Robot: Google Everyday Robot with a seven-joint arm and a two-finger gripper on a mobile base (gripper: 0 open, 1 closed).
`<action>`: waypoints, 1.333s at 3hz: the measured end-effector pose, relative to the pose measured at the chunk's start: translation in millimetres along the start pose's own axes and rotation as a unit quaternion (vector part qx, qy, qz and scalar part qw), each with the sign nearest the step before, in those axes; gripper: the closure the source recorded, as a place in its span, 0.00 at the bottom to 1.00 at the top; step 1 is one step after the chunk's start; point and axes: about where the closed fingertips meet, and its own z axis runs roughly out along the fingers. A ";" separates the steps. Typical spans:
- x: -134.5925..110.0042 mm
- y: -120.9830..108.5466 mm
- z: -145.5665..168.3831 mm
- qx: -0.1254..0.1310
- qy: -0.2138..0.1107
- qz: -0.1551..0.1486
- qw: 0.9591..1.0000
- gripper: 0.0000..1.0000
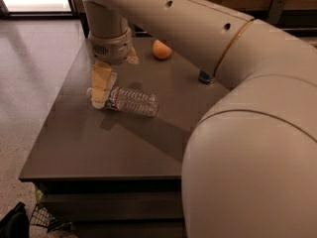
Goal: Place water bottle upright
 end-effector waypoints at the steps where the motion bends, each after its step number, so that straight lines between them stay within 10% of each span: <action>1: 7.8 18.8 11.3 -0.001 0.006 0.030 1.000 0.00; 3: 20.2 28.2 29.1 -0.012 -0.007 0.030 0.999 0.00; 4: 14.5 27.6 35.1 -0.015 -0.029 0.001 0.999 0.18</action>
Offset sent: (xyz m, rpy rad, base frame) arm -0.0532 -0.0191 -0.0278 -0.0420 0.0602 -0.1098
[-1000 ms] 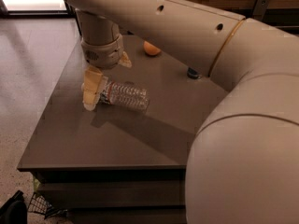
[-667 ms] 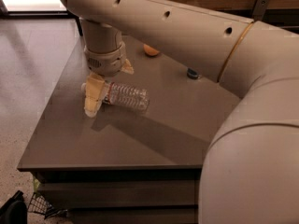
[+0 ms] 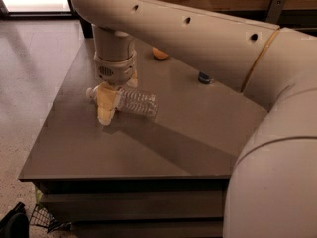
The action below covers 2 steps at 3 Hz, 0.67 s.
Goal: Place water bottle upright
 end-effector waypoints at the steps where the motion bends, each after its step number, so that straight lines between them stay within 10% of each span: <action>1: -9.8 0.6 6.9 -0.004 -0.017 -0.031 0.999 0.49; 2: -10.7 0.7 8.4 -0.004 -0.017 -0.030 0.999 0.80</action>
Offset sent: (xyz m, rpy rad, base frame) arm 0.0029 0.0086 -0.0051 0.0295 -0.0083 0.0528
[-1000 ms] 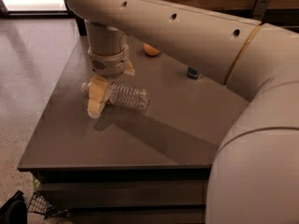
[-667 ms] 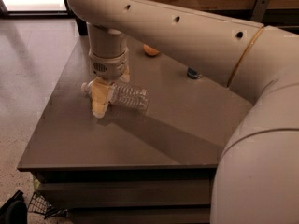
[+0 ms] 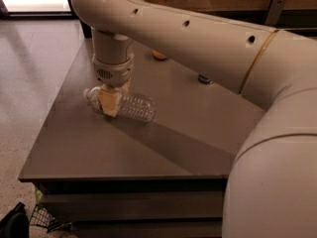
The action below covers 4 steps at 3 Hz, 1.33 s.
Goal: Place water bottle upright
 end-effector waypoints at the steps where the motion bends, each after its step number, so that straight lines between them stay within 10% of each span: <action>1: -0.9 0.1 1.5 0.000 -0.001 -0.001 1.000 1.00; 4: 7.5 -5.2 -53.9 0.037 -0.095 -0.046 0.994 1.00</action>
Offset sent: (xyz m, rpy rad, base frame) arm 0.0002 0.0007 -0.0010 0.0009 -0.0003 0.0009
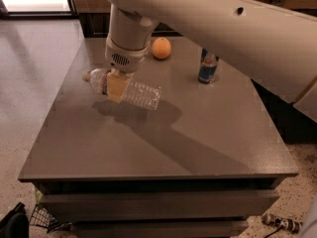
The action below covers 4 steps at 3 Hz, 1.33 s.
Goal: Place water bottle upright
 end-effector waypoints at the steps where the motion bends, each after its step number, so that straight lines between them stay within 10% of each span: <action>1: 1.3 -3.9 -28.0 0.017 -0.068 -0.019 0.997 1.00; 4: -8.5 -3.5 -62.3 0.000 -0.286 -0.026 0.958 1.00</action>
Offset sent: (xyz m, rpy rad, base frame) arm 0.0079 -0.0305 0.0666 0.5291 -0.1811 0.1303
